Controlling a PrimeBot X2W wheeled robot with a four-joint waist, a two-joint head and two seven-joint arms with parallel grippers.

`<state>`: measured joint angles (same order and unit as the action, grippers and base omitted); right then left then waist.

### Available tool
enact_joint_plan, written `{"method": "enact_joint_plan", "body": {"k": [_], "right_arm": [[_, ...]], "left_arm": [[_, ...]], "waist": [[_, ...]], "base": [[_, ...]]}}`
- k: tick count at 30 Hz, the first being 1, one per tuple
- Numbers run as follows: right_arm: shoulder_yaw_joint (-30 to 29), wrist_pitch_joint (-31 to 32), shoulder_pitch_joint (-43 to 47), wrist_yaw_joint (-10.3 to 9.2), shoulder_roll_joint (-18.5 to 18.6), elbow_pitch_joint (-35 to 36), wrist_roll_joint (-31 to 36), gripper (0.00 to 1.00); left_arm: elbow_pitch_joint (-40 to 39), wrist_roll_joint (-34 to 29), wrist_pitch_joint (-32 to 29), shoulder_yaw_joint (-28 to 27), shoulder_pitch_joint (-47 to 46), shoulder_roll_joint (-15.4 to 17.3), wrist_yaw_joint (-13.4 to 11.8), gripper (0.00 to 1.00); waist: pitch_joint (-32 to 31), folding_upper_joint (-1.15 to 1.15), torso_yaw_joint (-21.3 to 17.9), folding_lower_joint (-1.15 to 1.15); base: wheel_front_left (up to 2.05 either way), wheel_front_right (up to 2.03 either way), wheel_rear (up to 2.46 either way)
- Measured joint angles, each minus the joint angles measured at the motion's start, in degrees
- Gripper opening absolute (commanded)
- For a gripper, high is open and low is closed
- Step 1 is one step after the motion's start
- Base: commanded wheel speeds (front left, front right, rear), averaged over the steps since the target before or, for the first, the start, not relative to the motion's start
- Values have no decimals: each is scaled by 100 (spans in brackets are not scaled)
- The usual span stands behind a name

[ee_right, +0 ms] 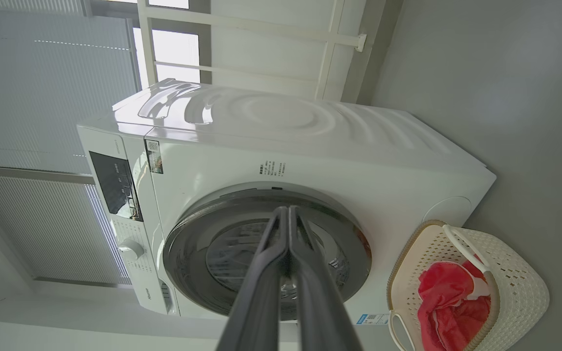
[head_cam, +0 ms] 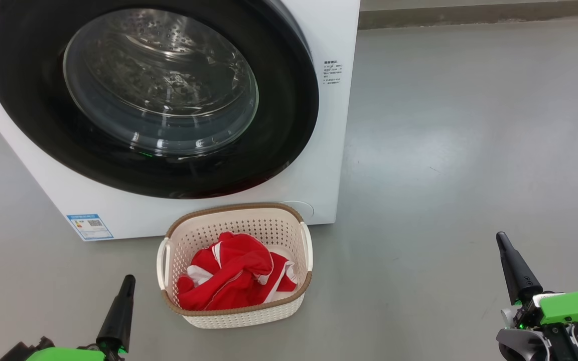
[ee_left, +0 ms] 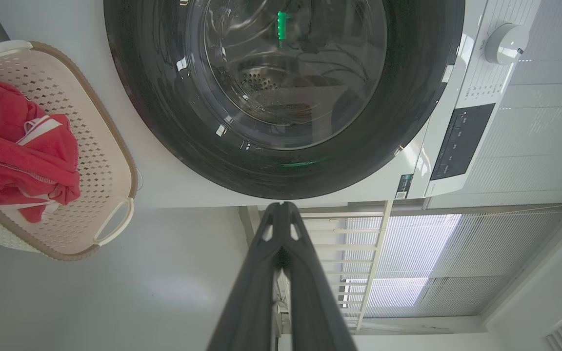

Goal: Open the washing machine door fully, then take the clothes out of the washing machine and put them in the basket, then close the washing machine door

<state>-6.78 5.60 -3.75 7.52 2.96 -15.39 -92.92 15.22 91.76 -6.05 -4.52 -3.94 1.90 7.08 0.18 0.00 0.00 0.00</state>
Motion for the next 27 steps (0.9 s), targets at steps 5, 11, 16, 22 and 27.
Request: {"method": "enact_joint_plan", "body": {"k": [5, 11, 16, 22, 27], "right_arm": [[-3, 4, 0, 0, -3, -1, 8, 0], [-8, 7, 0, 0, -4, -1, 14, 0], [-10, 22, 0, 0, -7, -1, 15, 0], [-12, 22, 0, 0, -8, -2, 15, 0], [-14, 22, 0, 0, -9, -2, 15, 0]], "left_arm": [[0, 0, 0, 0, 0, 0, 0, 0], [0, 0, 0, 0, 0, 0, 0, 0], [0, 0, 0, 0, 0, 0, 0, 0], [0, 0, 0, 0, 0, 0, 0, 0], [0, 0, 0, 0, 0, 0, 0, 0]], "waist": [[0, 0, 0, 0], [0, 0, 0, 0], [0, 0, 0, 0], [0, 0, 0, 0], [0, 0, 0, 0]], "base": [[0, 0, 0], [0, 0, 0], [0, 0, 0], [0, 0, 0], [0, 0, 0]]}}
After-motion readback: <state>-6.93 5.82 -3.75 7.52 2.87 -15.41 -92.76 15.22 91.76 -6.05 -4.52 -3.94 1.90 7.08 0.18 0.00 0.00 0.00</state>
